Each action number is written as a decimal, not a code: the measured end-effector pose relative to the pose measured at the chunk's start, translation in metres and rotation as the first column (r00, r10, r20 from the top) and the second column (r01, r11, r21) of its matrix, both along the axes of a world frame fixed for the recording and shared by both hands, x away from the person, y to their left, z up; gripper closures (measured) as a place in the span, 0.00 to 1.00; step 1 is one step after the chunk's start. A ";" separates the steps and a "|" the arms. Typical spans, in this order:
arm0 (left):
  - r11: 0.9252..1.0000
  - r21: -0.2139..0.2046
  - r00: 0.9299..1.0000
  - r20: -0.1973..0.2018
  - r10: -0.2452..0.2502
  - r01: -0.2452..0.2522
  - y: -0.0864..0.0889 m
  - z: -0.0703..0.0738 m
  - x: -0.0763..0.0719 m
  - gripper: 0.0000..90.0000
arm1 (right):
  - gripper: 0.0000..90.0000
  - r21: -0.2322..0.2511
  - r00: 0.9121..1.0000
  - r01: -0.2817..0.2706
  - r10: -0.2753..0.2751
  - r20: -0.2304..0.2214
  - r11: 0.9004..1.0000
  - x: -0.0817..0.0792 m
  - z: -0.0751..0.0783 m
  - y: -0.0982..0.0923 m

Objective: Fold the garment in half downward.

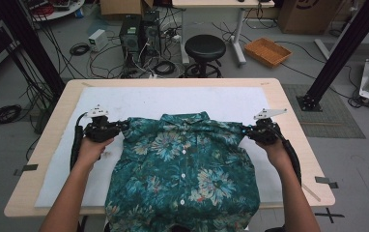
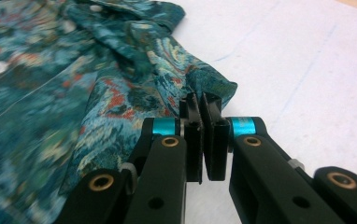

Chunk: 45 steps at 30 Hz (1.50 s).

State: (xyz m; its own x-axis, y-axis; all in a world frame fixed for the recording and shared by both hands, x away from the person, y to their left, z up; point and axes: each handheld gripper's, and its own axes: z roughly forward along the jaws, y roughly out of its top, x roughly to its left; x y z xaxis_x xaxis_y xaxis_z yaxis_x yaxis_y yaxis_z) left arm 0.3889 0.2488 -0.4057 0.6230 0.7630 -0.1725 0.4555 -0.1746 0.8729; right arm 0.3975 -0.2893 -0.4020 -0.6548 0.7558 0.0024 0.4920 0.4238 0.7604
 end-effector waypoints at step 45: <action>0.978 -0.064 0.977 -0.067 -0.204 0.200 0.040 -0.028 -0.118 0.67 | 0.81 0.024 0.988 -0.153 0.153 -0.002 0.988 -0.142 -0.008 -0.022</action>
State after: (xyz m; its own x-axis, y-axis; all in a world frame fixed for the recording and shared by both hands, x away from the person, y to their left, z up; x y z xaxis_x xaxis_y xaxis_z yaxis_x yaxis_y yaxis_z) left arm 0.2713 0.2887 -0.4338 0.7473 0.6106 -0.2621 0.4785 -0.2209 0.8498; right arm 0.2559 -0.3109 -0.4099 -0.7627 0.6463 0.0220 0.4255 0.4760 0.7697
